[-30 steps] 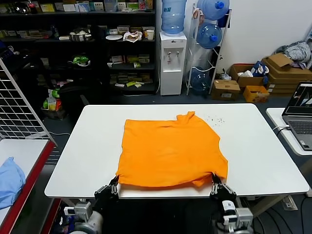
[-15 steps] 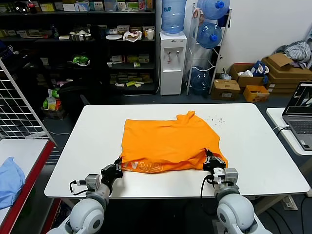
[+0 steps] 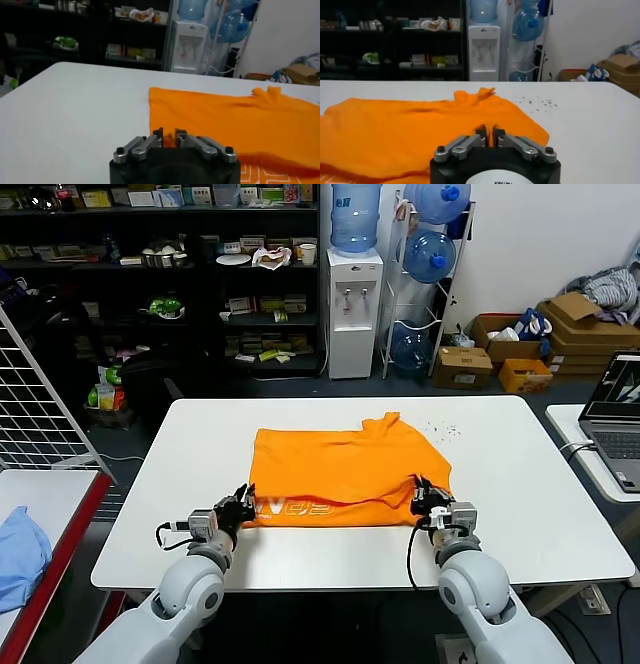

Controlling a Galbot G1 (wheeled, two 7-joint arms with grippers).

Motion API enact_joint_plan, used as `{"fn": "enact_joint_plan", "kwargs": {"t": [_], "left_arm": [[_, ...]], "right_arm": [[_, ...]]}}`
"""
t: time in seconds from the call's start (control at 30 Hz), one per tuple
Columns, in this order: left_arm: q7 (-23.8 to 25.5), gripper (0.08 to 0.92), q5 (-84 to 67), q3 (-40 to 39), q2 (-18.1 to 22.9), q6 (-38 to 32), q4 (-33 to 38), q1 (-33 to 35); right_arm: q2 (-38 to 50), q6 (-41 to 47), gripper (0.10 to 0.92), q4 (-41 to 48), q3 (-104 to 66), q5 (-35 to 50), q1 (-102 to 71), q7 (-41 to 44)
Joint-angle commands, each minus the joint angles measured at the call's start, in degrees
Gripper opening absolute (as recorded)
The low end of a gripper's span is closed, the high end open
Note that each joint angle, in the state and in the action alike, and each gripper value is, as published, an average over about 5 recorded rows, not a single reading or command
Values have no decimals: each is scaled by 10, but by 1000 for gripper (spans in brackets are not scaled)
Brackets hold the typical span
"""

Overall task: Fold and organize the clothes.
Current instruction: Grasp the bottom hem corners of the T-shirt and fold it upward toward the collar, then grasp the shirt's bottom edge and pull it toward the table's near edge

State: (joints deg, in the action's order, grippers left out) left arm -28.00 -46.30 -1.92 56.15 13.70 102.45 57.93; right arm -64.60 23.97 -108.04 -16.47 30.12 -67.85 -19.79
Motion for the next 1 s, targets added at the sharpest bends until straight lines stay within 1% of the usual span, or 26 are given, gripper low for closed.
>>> {"fn": "enact_joint_plan", "kwargs": {"t": [0.03, 0.17, 0.33, 0.47, 0.5, 0.6, 0.73, 1.0], "left_arm": [[2, 367, -5, 2, -8, 1, -1, -4], [4, 480, -6, 14, -24, 1, 29, 38], [13, 627, -7, 18, -47, 1, 67, 104], [18, 740, -2, 20, -41, 0, 72, 130], [20, 775, 0, 21, -37, 0, 70, 133], [23, 857, 6, 24, -27, -1, 60, 134], [25, 914, 9, 29, -18, -3, 45, 124], [27, 921, 10, 37, -5, -4, 23, 106]], "right_arm": [[3, -41, 418, 15, -11, -18, 3, 56], [16, -64, 530, 4, -43, -25, -35, 79], [56, -76, 677, -21, -101, -21, -128, 109], [71, -80, 790, -32, -133, -14, -184, 129], [71, -81, 824, -33, -138, -11, -193, 133], [66, -80, 892, -30, -145, -3, -204, 140], [56, -78, 919, -17, -142, -1, -195, 140], [46, -70, 921, 12, -132, 10, -170, 133]]}}
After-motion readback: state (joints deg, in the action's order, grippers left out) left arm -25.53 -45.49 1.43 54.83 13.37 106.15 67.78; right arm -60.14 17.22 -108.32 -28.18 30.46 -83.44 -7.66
